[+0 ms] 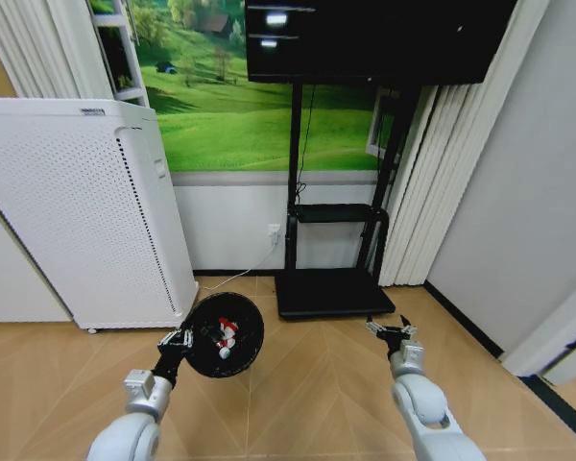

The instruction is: Pick up the trash bin and place the garbage on the floor into it.

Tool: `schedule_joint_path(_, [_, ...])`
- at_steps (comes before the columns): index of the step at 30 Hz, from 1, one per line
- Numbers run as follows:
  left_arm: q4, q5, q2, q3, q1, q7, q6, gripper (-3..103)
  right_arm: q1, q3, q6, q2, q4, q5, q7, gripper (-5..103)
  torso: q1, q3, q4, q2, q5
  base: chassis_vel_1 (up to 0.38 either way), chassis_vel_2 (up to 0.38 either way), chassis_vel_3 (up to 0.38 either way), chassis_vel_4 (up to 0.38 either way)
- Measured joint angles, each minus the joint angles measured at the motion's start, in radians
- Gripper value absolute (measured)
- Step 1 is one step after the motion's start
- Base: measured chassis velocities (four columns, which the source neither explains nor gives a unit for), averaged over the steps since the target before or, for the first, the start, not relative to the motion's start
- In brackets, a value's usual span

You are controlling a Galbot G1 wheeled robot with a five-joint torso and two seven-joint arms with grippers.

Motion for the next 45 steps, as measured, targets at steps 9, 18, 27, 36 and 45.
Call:
schedule_joint_path(9, [-0.001, 0.000, 0.003, -0.008, -0.001, -0.001, 0.000, 3, -0.007, -0.002, 0.001, -0.001, 0.006, -0.002, 0.000, 100, 0.000, 0.000, 0.0000, 0.000, 0.0000, 0.045, -0.036, -0.045, 0.051])
schedule_joint_path(18, [0.011, 0.000, 0.002, -0.002, -0.009, -0.001, 0.001, 3, -0.001, -0.005, 0.001, -0.001, 0.007, -0.002, 0.000, 100, 0.000, 0.000, 0.0002, 0.000, 0.0000, 0.125, -0.128, -0.123, 0.142])
schedule_joint_path(27, [0.023, -0.004, 0.006, -0.002, -0.018, -0.001, 0.002, 3, 0.006, -0.015, 0.001, -0.001, -0.001, 0.000, 0.000, 100, 0.000, 0.000, 0.0001, 0.000, 0.0000, 0.093, -0.092, -0.096, 0.102])
schedule_joint_path(36, [0.022, -0.006, 0.009, -0.003, -0.018, -0.001, 0.003, 3, 0.003, -0.013, 0.001, -0.002, -0.001, 0.000, 0.000, 100, 0.000, 0.000, 0.0000, 0.000, 0.0000, 0.093, -0.097, -0.101, 0.104])
schedule_joint_path(45, [0.018, -0.007, 0.009, -0.003, -0.016, -0.002, 0.003, 3, -0.008, -0.008, 0.005, -0.005, 0.003, -0.004, -0.001, 100, 0.000, 0.000, 0.0000, 0.000, 0.0001, 0.085, -0.086, -0.082, 0.087])
